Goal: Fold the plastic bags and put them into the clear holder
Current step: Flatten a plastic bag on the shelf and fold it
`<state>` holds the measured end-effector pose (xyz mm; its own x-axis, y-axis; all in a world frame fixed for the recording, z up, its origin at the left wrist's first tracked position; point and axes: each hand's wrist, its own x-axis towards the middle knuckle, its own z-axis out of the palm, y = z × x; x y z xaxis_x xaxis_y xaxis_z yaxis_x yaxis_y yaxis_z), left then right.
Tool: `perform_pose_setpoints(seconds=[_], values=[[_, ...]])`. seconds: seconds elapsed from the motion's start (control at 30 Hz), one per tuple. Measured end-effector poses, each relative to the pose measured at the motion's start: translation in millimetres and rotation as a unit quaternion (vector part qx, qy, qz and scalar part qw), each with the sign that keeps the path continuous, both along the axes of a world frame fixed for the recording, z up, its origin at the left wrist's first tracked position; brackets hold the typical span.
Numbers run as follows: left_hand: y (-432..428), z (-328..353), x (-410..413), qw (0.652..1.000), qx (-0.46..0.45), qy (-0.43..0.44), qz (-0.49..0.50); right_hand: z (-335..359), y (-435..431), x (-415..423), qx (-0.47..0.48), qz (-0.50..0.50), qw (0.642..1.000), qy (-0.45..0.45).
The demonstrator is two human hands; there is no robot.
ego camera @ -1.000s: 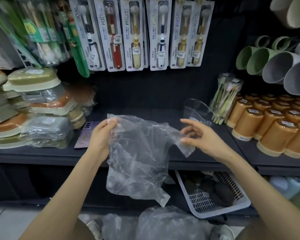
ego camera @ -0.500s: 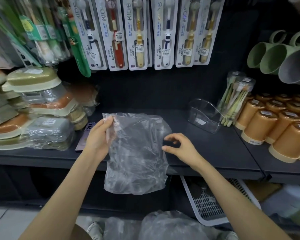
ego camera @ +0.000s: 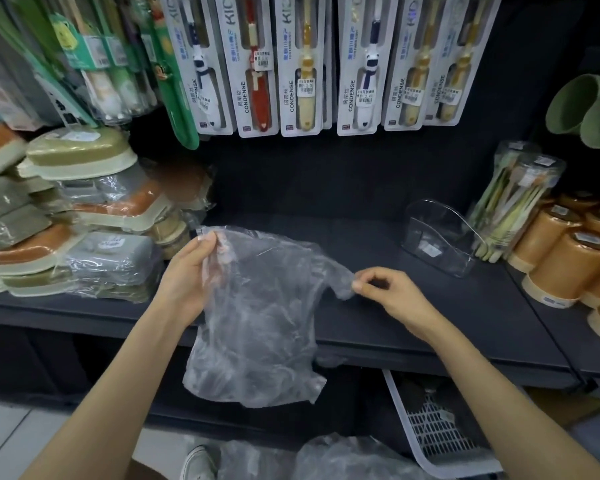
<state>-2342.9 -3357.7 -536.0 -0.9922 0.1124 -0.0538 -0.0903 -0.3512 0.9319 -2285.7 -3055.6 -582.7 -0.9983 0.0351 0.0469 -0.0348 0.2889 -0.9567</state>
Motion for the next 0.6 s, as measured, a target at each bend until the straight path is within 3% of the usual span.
perform_pose_setpoints(seconds=[0.1, 0.23, 0.33, 0.47, 0.6], values=[[-3, -1, -15, 0.999, 0.015, -0.022, 0.020, 15, 32, 5, -0.132, -0.006, 0.991, 0.004], [2, 9, -38, 0.998, 0.046, -0.033, 0.012, 52, 60, 1, -0.172, 0.004, 0.984, 0.049], [13, 17, -56, 0.999, 0.041, -0.021, 0.024, 72, 61, -7, -0.142, 0.009, 0.988, 0.068], [32, 10, -80, 0.998, 0.000, -0.015, 0.065, 60, 33, -8, -0.024, 0.066, 0.997, 0.021], [40, -5, -89, 0.997, -0.005, -0.045, 0.070, 35, 14, -11, -0.022, 0.017, 0.999, 0.019]])
